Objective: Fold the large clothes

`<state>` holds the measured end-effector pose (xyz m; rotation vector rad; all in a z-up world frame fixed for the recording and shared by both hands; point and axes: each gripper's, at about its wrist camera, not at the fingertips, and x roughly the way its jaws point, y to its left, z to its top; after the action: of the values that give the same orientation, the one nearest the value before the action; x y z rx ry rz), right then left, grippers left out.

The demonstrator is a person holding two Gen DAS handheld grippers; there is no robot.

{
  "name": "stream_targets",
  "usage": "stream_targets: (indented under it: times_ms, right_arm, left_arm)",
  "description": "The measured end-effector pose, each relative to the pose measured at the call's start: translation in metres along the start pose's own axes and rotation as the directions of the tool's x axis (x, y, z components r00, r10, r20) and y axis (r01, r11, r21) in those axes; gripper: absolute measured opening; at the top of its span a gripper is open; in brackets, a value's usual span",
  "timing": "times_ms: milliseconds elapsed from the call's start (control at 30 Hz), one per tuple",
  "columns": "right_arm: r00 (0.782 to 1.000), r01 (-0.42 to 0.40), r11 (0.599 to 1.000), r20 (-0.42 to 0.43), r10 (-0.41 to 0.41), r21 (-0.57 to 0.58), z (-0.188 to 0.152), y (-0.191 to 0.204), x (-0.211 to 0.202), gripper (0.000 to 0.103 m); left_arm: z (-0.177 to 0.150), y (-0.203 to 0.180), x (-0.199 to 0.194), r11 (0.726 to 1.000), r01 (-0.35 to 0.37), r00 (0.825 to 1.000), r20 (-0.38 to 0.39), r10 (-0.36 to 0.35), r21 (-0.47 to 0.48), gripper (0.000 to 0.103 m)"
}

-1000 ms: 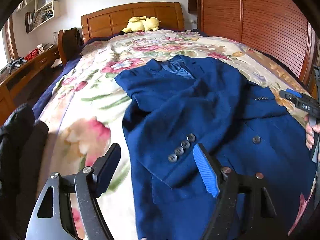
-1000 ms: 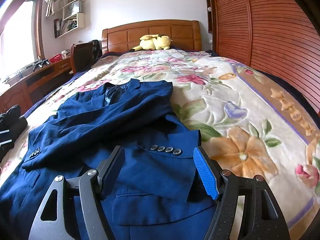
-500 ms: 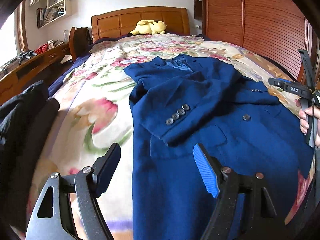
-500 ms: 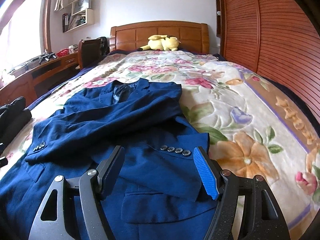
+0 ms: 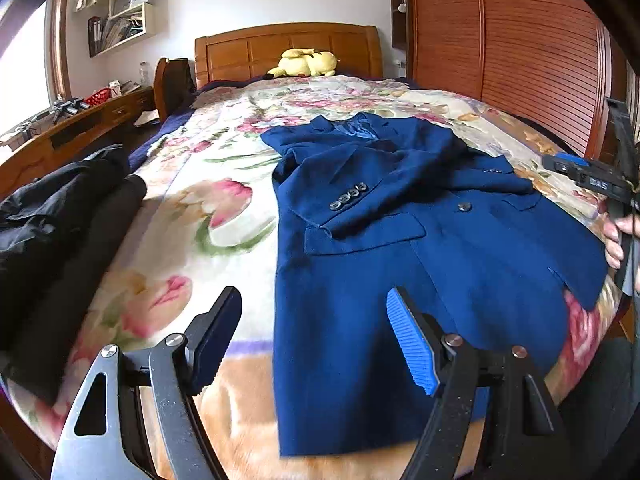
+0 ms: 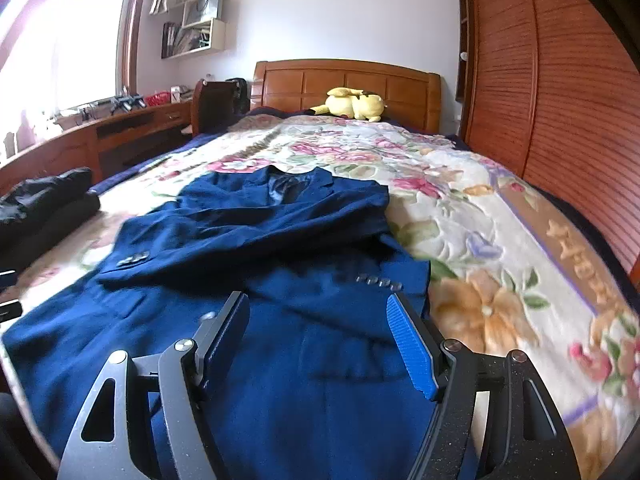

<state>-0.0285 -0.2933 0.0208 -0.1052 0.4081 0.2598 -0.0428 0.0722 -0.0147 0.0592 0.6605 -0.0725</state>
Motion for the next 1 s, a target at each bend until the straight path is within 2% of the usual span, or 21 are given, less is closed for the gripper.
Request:
stream_targets:
  times_ms: [133,433,667,833,1000]
  right_arm:
    - [1.0,-0.005,1.0,0.005,0.005,0.003,-0.014,-0.003,-0.026,0.073]
    - [0.992,0.111,0.991,-0.06,-0.115,-0.071,-0.051,-0.028,-0.07,0.073]
    - [0.974,0.172,0.983,-0.138,-0.178,-0.059,-0.086,-0.061,-0.089,0.073]
    - [0.961,0.196,0.978,-0.185,-0.206,-0.067,-0.1,-0.07,-0.096,0.073]
    - [0.943,0.217,0.972,-0.237,-0.233,-0.092,-0.111,-0.073,-0.092,0.073]
  left_arm:
    - [-0.008,0.002,-0.02,1.0,-0.011,1.0,0.02,0.011,0.007,0.076]
    - [-0.034,0.017,-0.044,0.999,-0.033,0.999,0.008,0.033,-0.019,0.076]
    - [-0.065,0.023,-0.044,0.999,-0.045,0.998,-0.035,0.044,-0.028,0.076]
    - [-0.084,0.023,-0.036,0.999,-0.045,0.997,-0.063,0.043,-0.031,0.076]
    - [-0.087,0.026,-0.024,0.998,-0.041,0.996,-0.077,0.037,-0.049,0.076]
